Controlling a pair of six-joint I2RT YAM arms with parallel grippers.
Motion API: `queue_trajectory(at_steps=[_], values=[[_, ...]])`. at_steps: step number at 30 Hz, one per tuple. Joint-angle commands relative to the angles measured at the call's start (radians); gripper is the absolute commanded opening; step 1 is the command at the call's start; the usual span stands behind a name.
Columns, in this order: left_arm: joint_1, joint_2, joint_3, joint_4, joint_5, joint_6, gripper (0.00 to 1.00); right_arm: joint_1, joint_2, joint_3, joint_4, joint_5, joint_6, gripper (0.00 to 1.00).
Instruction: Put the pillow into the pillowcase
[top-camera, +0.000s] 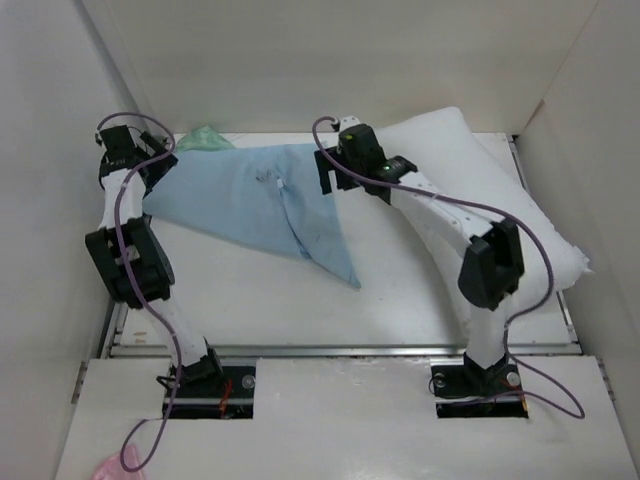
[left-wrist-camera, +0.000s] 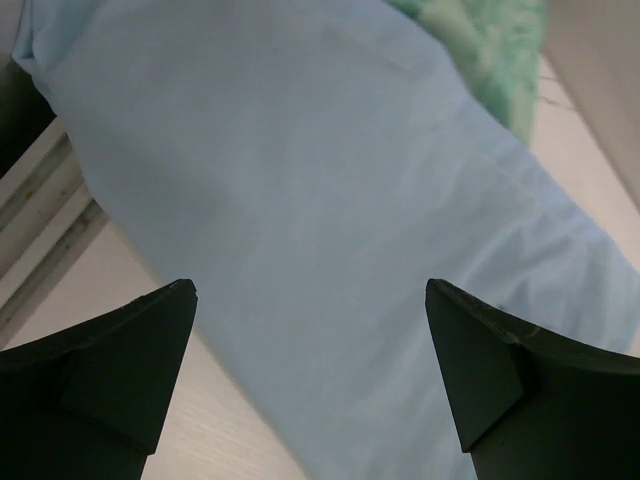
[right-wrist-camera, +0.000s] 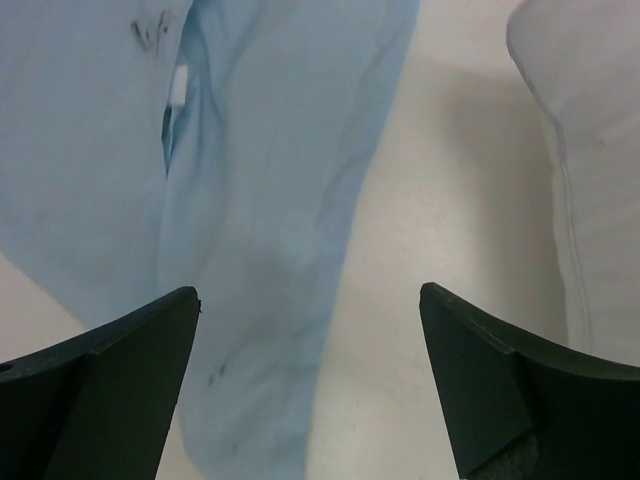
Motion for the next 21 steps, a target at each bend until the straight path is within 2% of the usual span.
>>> queue_trajectory(at_steps=[1,4,7,9,15,17,18,19,21], values=[[0.007,0.149,0.106,-0.081,-0.067,0.001,1.0,-0.002,0.172,0.173,0.007,0.05,0.018,0.96],[0.017,0.241,0.226,-0.112,-0.076,-0.019,1.0,-0.002,0.348,0.379,-0.028,0.064,0.018,0.96],[0.027,0.355,0.348,-0.189,-0.154,-0.019,1.0,-0.002,0.518,0.589,-0.088,0.074,0.018,0.96],[0.038,0.401,0.361,-0.21,-0.178,-0.019,1.0,-0.002,0.585,0.689,-0.1,0.074,0.018,0.96],[0.047,0.451,0.316,-0.184,-0.177,-0.019,1.0,-0.002,0.717,0.718,-0.074,0.046,0.018,0.96],[0.047,0.461,0.316,-0.161,-0.137,-0.007,0.94,-0.002,0.761,0.743,-0.076,0.011,0.028,0.96],[0.047,0.474,0.325,-0.161,-0.128,-0.007,0.78,-0.002,0.781,0.769,-0.097,-0.011,0.037,0.94],[0.047,0.49,0.325,-0.161,-0.128,0.002,0.69,-0.002,0.796,0.79,-0.111,-0.029,0.037,0.92],[0.047,0.502,0.336,-0.152,-0.117,0.002,0.57,-0.002,0.82,0.79,-0.129,-0.043,0.046,0.87]])
